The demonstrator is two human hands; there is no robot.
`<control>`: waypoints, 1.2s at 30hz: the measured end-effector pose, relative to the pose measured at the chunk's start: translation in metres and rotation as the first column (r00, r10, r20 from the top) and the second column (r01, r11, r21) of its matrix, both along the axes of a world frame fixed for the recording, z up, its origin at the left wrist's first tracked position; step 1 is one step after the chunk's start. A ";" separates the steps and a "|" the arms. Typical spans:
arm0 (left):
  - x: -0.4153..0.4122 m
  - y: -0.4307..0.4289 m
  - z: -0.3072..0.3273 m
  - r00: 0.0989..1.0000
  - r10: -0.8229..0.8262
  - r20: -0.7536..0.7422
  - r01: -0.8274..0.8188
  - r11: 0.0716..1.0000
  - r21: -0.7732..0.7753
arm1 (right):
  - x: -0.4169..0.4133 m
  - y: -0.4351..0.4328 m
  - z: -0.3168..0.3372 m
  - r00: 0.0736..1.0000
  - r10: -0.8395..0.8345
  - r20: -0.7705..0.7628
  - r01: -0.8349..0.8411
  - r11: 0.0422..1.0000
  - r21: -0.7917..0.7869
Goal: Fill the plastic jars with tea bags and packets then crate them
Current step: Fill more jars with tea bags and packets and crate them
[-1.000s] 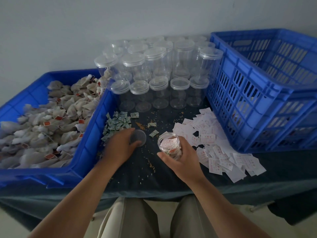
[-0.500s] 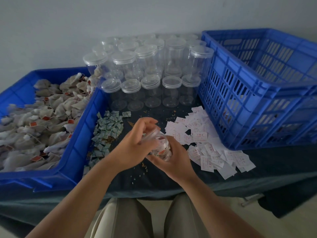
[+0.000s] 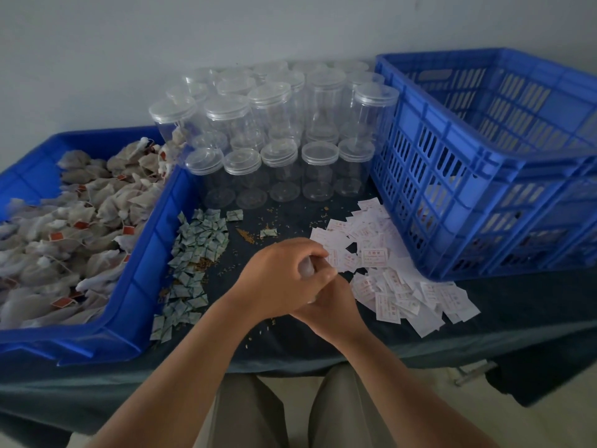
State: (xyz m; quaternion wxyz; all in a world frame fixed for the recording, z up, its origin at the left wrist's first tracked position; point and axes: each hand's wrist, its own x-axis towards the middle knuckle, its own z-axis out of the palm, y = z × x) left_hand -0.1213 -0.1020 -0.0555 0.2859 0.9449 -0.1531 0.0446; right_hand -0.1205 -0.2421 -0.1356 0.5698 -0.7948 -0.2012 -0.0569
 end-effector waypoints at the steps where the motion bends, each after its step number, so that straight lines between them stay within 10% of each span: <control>1: 0.001 0.003 -0.001 0.998 -0.064 -0.023 0.062 0.994 -0.085 | 0.000 -0.004 0.001 0.999 0.042 -0.033 -0.040 0.997 0.061; 6: 0.004 0.017 -0.001 0.923 -0.363 -0.129 0.270 0.848 -0.456 | 0.006 -0.015 0.009 0.966 0.226 -0.122 -0.208 0.968 0.144; 15: -0.008 -0.029 0.001 0.974 0.224 0.047 -0.220 0.973 -0.067 | 0.003 -0.006 0.001 0.991 0.121 -0.050 -0.120 0.993 0.023; 22: 0.006 0.002 0.017 0.936 -0.323 -0.140 0.270 0.914 -0.303 | 0.008 -0.015 0.005 0.951 0.287 -0.113 -0.247 0.928 0.278; 30: -0.009 -0.041 -0.003 0.954 0.297 0.043 -0.287 0.944 -0.165 | 0.004 -0.004 -0.001 0.977 0.149 -0.149 -0.111 0.965 0.239; 36: 0.010 -0.016 0.016 0.968 -0.172 -0.184 0.117 0.954 -0.276 | 0.006 -0.019 0.003 0.960 0.211 -0.183 -0.134 0.924 0.359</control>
